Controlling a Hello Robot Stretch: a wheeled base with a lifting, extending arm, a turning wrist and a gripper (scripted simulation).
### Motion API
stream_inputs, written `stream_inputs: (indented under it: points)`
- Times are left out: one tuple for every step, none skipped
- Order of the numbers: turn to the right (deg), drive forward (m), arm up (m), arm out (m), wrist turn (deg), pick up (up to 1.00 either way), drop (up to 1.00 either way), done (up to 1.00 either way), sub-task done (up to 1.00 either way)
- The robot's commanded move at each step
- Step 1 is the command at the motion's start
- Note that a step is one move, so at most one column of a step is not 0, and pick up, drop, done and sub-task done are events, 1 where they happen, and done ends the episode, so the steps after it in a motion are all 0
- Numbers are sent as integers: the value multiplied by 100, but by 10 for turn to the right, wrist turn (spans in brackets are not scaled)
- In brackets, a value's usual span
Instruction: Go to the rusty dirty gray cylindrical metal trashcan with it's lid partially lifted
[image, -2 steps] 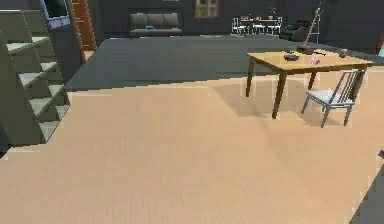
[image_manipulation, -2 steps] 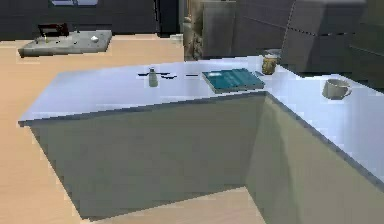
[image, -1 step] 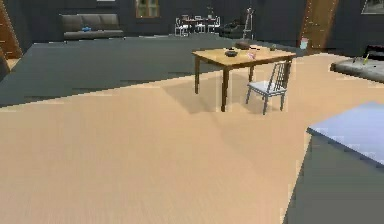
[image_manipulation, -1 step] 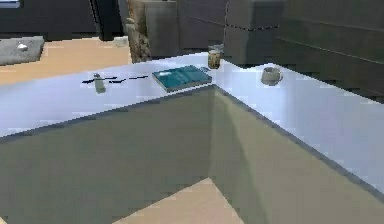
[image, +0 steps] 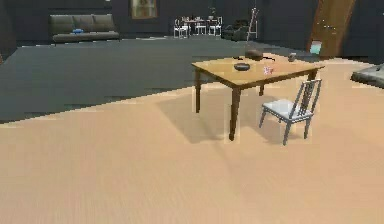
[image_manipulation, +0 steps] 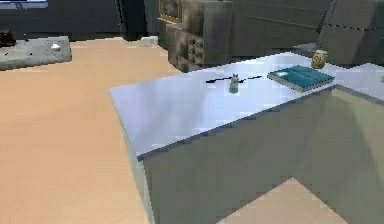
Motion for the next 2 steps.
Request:
stream_inputs:
  points:
    - [330,0,0,0,0,0,0,0,0]
    - [0,40,0,0,0,0,0,0,0]
